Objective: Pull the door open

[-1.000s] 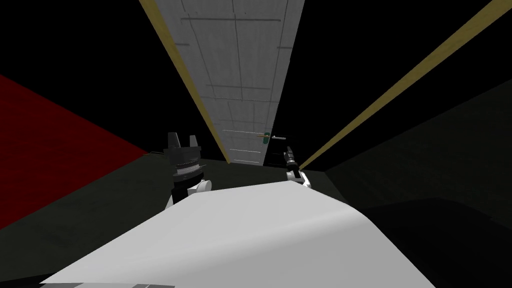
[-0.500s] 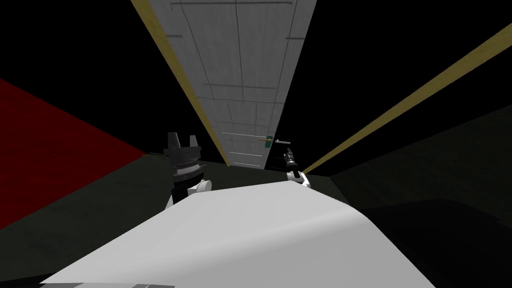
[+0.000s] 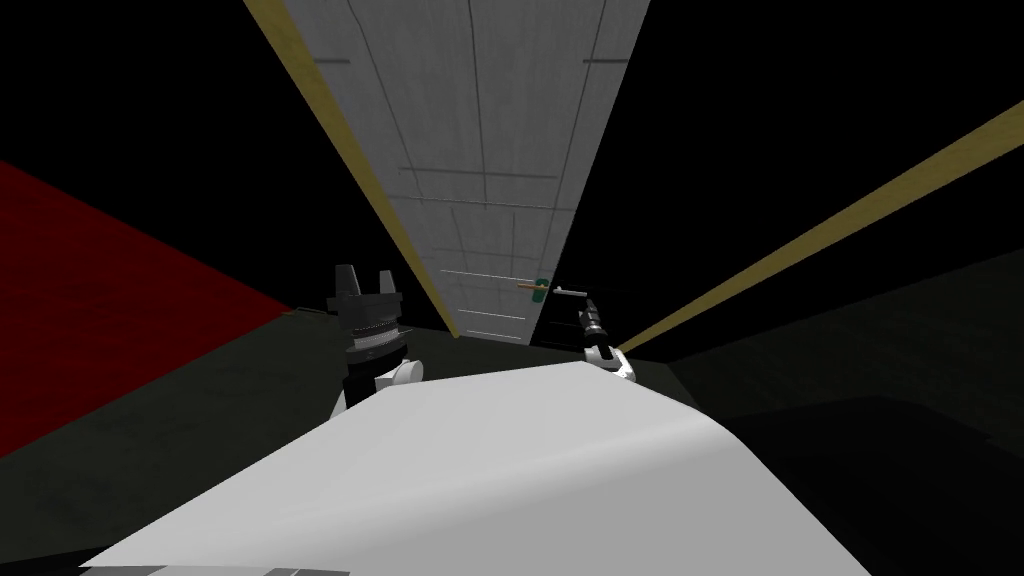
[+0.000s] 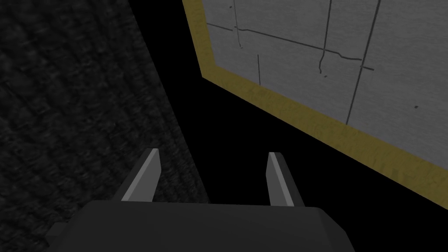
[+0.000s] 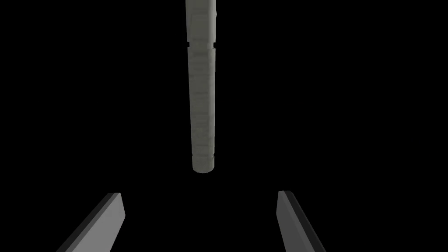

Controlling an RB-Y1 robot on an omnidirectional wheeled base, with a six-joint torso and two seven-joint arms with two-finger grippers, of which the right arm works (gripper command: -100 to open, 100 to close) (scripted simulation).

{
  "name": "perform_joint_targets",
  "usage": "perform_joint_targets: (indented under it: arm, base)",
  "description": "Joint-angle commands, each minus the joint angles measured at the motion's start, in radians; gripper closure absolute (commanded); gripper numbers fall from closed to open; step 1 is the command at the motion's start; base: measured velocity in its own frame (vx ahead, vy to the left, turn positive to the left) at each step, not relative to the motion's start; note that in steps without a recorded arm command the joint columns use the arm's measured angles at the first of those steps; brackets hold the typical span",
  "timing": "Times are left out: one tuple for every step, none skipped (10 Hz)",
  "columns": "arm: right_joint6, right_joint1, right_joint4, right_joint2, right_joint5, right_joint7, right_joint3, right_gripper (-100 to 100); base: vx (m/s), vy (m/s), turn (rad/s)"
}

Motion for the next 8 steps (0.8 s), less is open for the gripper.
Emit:
perform_joint_targets:
  arm:
    - [-0.016,0.001,0.028,-0.009,-0.008,0.001,-0.020,-100]
    - [-0.021,-0.001,0.036,-0.015,-0.012,-0.001,-0.025,-100]
    - [-0.025,-0.007,0.043,-0.017,-0.015,-0.003,-0.024,-100]
    - [-0.032,-0.019,0.045,-0.014,-0.016,-0.005,-0.012,-100]
    - [-0.022,-0.013,0.038,-0.018,-0.015,-0.006,-0.017,-100]
    - [-0.022,-0.013,0.038,-0.018,-0.015,-0.006,-0.017,100]
    - [-0.022,-0.013,0.038,-0.018,-0.015,-0.006,-0.017,100]
    - [-0.022,-0.013,0.038,-0.018,-0.015,-0.006,-0.017,100]
  base:
    - [0.181,-0.095,0.080]
    - [0.212,-0.069,0.076]
    - [0.221,-0.044,0.084]
    - [0.207,-0.015,0.158]
    - [0.093,-0.007,0.040]
    - [-0.010,0.000,-0.033]
    - [-0.028,0.000,-0.004]
    - [-0.028,0.003,0.012]
